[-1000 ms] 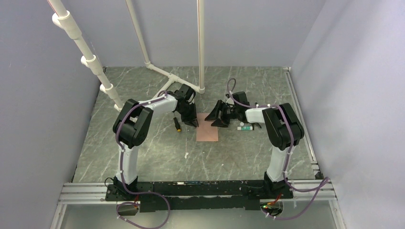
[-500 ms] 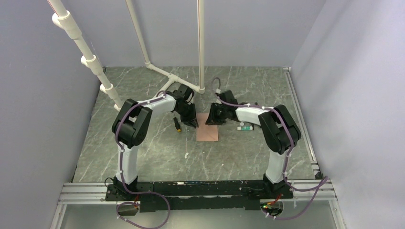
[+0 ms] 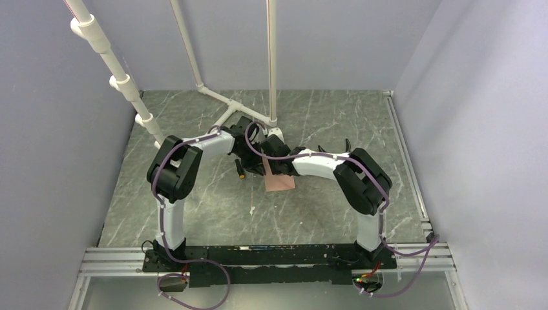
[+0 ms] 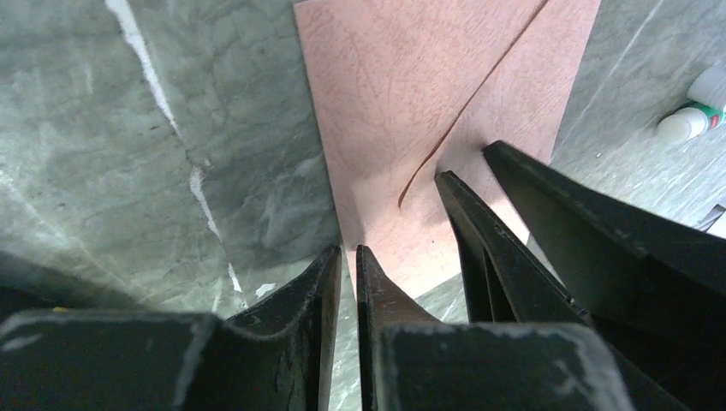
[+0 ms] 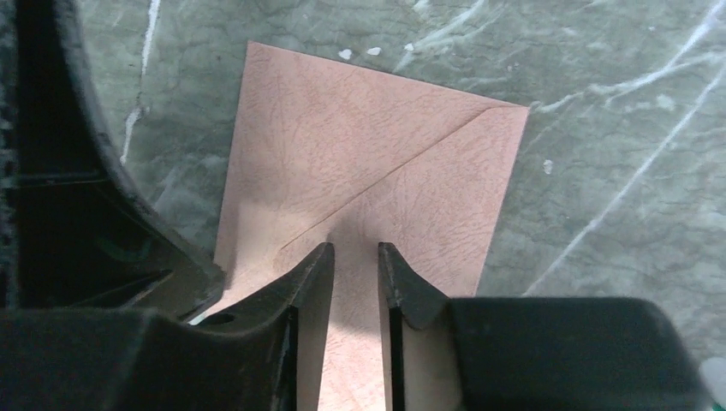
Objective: Place the letter into the envelope and seal it
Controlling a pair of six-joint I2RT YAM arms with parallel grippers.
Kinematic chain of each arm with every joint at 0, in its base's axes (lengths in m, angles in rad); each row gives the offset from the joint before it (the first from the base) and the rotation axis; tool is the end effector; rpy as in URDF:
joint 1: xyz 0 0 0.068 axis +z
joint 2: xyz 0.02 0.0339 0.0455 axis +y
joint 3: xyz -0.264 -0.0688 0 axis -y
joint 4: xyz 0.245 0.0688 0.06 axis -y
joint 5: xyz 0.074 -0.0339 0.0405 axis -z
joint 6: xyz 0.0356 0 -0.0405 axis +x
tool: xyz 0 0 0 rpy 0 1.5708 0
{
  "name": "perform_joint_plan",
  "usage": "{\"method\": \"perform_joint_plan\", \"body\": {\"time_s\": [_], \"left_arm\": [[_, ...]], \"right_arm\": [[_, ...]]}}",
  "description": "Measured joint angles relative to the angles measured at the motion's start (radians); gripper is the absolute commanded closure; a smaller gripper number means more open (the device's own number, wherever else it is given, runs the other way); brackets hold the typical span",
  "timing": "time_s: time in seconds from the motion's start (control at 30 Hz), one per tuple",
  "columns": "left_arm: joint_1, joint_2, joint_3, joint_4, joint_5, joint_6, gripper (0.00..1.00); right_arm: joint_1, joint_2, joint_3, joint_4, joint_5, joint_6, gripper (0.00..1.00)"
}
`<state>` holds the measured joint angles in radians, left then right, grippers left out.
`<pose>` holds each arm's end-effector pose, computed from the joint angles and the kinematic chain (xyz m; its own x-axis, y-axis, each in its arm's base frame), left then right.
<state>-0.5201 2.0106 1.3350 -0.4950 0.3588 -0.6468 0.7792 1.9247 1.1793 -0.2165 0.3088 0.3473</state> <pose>0.3434 -0.2111 0.1471 -0.9897 -0.0834 -0.1160 -0.0156 0.8700 -0.4929 0.2879 0.2691 0.1505 -0.7345 -0.2697 -0.6227 -0.3146 0.9484 -0.0397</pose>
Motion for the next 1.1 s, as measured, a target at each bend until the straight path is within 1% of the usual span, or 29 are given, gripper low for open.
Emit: {"method": "perform_joint_plan", "body": {"time_s": [0.17, 0.33, 0.4, 0.53, 0.67, 0.87, 0.97, 1.1], "left_arm": [[0.018, -0.024, -0.035, 0.008, 0.000, -0.017, 0.81], [0.043, -0.039, -0.057, 0.019, 0.020, -0.027, 0.80], [0.054, -0.039, -0.057, 0.028, 0.039, -0.027, 0.80], [0.059, -0.039, -0.057, 0.047, 0.068, -0.028, 0.81], [0.058, -0.039, -0.057, 0.055, 0.082, -0.028, 0.83], [0.059, -0.039, -0.057, 0.080, 0.105, -0.032, 0.85], [0.059, -0.039, -0.057, 0.103, 0.119, -0.042, 0.85], [0.059, -0.039, -0.056, 0.123, 0.127, -0.053, 0.86]], "right_arm": [[0.009, 0.002, -0.003, 0.001, 0.035, -0.005, 0.61], [0.004, -0.002, -0.021, 0.029, 0.012, -0.008, 0.54], [-0.006, 0.000, -0.027, 0.060, -0.016, -0.003, 0.53], [-0.026, 0.007, -0.035, 0.094, -0.066, 0.006, 0.52], [-0.028, -0.002, -0.051, 0.104, -0.073, 0.007, 0.52], [-0.030, -0.045, -0.120, 0.188, -0.078, 0.005, 0.54], [-0.030, -0.079, -0.154, 0.183, -0.082, -0.005, 0.55], [-0.029, -0.112, -0.172, 0.135, -0.084, -0.023, 0.57]]}}
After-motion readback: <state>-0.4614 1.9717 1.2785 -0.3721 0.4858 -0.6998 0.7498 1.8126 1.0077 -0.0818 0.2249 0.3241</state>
